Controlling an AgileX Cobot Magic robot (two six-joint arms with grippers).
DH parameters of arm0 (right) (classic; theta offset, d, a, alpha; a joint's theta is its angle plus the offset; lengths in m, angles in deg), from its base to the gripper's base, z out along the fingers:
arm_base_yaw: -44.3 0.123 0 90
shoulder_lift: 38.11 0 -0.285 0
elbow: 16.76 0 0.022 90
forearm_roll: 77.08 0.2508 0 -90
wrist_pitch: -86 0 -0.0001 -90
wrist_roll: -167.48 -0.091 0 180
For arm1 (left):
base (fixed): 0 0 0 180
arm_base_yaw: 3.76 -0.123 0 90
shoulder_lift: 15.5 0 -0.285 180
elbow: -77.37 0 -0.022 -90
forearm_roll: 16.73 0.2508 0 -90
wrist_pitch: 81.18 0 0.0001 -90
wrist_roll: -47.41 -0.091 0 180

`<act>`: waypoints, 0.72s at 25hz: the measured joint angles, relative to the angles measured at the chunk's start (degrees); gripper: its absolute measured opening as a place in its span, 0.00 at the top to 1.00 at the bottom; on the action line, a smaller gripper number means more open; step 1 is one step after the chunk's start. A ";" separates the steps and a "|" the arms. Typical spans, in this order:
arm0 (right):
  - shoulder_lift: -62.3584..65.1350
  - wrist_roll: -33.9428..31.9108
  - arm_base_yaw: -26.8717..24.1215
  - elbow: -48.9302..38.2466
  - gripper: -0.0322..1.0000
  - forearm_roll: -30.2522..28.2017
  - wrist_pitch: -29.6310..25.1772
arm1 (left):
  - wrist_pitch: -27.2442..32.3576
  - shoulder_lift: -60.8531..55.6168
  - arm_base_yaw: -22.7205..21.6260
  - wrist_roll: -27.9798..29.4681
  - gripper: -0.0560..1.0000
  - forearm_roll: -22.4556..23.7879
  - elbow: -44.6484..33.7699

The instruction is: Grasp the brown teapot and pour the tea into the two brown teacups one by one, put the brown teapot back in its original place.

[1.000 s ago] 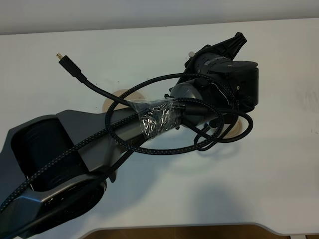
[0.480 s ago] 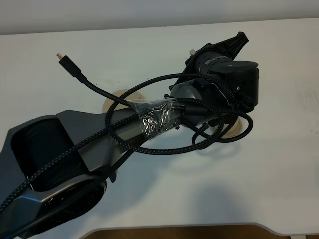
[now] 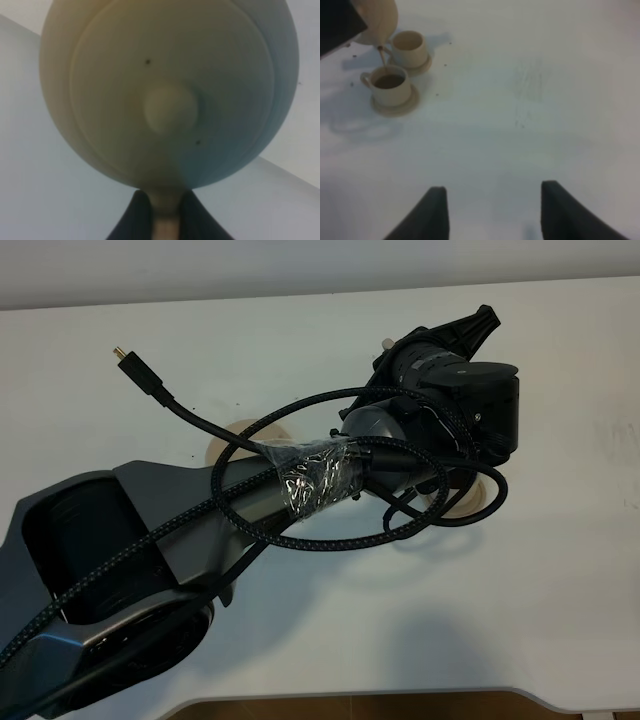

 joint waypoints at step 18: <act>0.00 -0.05 0.00 0.00 0.54 0.00 0.00 | 3.35 0.00 -0.55 6.07 0.85 -8.16 0.00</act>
